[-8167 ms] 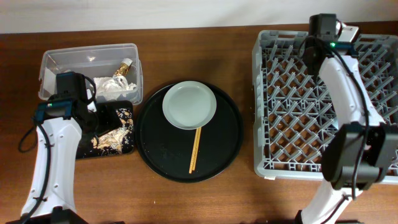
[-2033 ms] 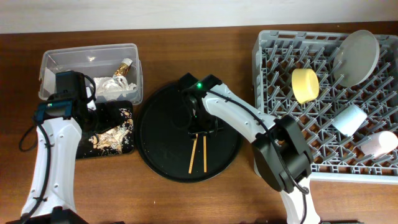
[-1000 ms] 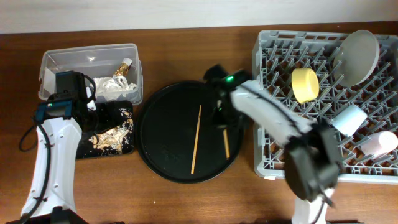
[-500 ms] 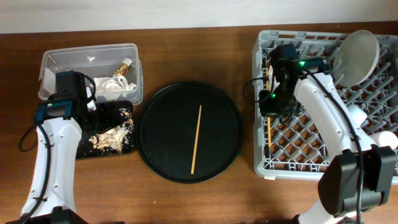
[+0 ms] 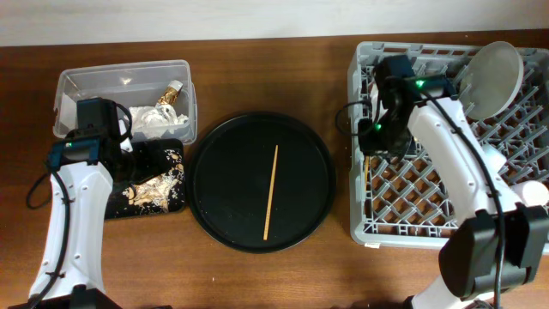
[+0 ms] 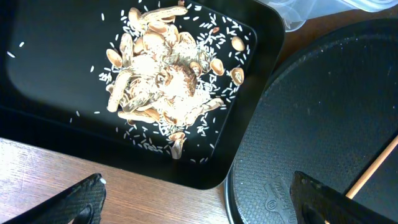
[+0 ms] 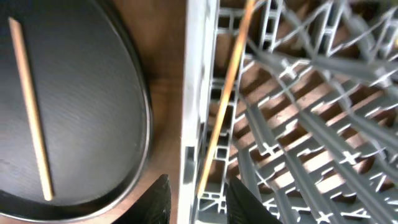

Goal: Sort waste into correct bins and load items into the dishwasher rack
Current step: 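Carry the chopstick to the rack and drop it along the left edge, then return the right gripper to the tray and grasp the second chopstick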

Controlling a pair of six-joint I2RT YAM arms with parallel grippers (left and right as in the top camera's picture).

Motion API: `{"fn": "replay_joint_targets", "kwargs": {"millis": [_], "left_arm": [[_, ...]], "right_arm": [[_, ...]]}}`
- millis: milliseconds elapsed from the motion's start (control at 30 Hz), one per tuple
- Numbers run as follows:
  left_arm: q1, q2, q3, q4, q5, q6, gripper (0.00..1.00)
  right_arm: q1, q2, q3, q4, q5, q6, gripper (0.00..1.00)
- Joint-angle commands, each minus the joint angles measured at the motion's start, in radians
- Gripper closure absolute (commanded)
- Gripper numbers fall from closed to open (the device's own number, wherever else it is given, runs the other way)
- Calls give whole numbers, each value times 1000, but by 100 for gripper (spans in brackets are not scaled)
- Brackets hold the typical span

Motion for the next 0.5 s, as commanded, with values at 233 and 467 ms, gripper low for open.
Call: {"fn": "replay_joint_targets", "kwargs": {"millis": [233, 467], "left_arm": [[3, -17, 4, 1, 4, -3, 6], [3, -17, 4, 1, 4, -3, 5]], "right_arm": [[254, 30, 7, 202, -311, 48, 2], [425, 236, 7, 229, -65, 193, 2]]}}
